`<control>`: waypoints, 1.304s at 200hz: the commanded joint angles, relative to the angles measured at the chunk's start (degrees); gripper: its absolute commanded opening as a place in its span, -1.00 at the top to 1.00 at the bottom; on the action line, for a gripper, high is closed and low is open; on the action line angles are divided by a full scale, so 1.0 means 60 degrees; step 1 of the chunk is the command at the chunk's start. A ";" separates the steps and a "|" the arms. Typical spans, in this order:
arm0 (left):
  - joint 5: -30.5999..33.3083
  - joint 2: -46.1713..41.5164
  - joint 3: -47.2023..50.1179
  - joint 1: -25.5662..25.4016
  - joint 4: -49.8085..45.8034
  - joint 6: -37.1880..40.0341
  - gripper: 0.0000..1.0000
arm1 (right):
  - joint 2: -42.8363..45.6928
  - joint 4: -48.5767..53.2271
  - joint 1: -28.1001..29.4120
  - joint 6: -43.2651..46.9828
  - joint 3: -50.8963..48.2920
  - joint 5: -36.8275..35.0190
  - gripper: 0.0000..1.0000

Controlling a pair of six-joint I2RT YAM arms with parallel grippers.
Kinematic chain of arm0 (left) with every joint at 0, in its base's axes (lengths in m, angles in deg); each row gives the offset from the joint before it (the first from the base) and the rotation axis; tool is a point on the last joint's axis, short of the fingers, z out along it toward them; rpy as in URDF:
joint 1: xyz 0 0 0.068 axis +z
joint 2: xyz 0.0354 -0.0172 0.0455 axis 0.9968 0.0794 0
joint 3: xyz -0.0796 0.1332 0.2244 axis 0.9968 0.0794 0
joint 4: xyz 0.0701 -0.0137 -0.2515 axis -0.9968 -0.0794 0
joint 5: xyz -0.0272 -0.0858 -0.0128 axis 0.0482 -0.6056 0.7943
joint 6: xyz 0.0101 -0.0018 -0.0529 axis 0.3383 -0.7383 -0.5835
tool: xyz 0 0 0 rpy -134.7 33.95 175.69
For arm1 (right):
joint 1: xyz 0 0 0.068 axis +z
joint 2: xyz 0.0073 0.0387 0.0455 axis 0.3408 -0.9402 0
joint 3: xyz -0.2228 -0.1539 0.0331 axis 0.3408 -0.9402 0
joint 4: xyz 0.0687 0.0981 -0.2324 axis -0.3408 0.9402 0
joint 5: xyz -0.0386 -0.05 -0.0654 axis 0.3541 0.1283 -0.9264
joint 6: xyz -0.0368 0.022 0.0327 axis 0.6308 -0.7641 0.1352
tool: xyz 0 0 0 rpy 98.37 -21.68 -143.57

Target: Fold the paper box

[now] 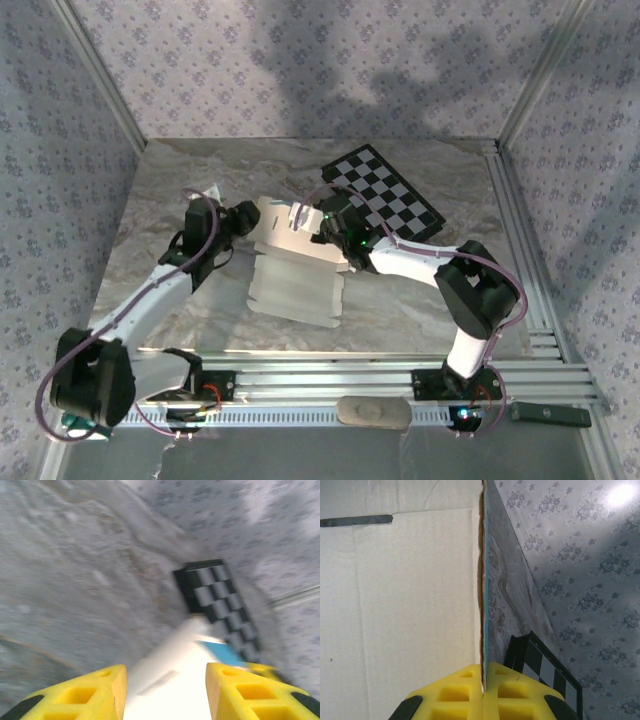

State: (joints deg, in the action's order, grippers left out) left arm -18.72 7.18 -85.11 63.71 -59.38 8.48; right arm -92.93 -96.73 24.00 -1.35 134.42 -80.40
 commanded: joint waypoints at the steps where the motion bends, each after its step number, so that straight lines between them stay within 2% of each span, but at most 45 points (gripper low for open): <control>1: 0.0485 -0.0290 -0.0670 -0.0697 -0.1739 -0.3025 0.12 | 0.0131 0.0026 0.0004 -0.0435 -0.0098 -0.0378 1.00; 11: 0.0678 -0.0221 -0.0829 -0.0932 -0.1574 -0.3332 0.11 | 0.0218 0.0039 0.0019 -0.0541 -0.0137 -0.0385 1.00; 36: 0.0541 0.0275 -0.1271 -0.0847 -0.1660 -0.4200 0.12 | 0.0384 0.0137 0.0024 -0.0761 -0.0168 -0.0411 1.00; 66: -0.0087 0.0892 -0.0788 -0.0655 0.0146 -0.5644 0.16 | 0.0531 0.0219 0.0034 -0.0923 -0.0237 -0.0362 1.00; 78: -0.0205 0.1174 -0.0902 -0.0694 0.0402 -0.5915 0.16 | 0.0587 0.0257 0.0055 -0.0982 -0.0248 -0.0378 1.00; 129: -0.0157 0.1775 -0.1294 -0.0754 0.0468 -0.5855 0.24 | 0.0695 0.0303 0.0107 -0.1128 -0.0249 -0.0433 1.00; 180: -0.0074 0.1925 -0.1051 -0.0764 0.1197 -0.5898 0.26 | 0.0718 0.0319 0.0202 -0.1160 -0.0307 -0.0502 1.00; 227: -0.0590 0.2199 -0.1309 -0.0809 0.1004 -0.5824 0.30 | 0.0760 0.0303 0.0236 -0.1241 -0.0228 -0.0632 1.00; 242: -0.0711 0.2388 -0.1126 -0.0864 0.1325 -0.6067 0.37 | 0.0761 0.0343 0.0243 -0.1275 -0.0191 -0.0642 1.00; 261: -0.0638 0.2451 -0.0806 -0.0900 0.1923 -0.6330 0.58 | 0.0746 0.0376 0.0253 -0.1419 -0.0161 -0.0686 1.00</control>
State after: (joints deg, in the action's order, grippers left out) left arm -20.71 20.86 -91.15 59.01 -53.30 -26.95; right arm -89.83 -95.22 24.85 -7.56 133.33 -83.79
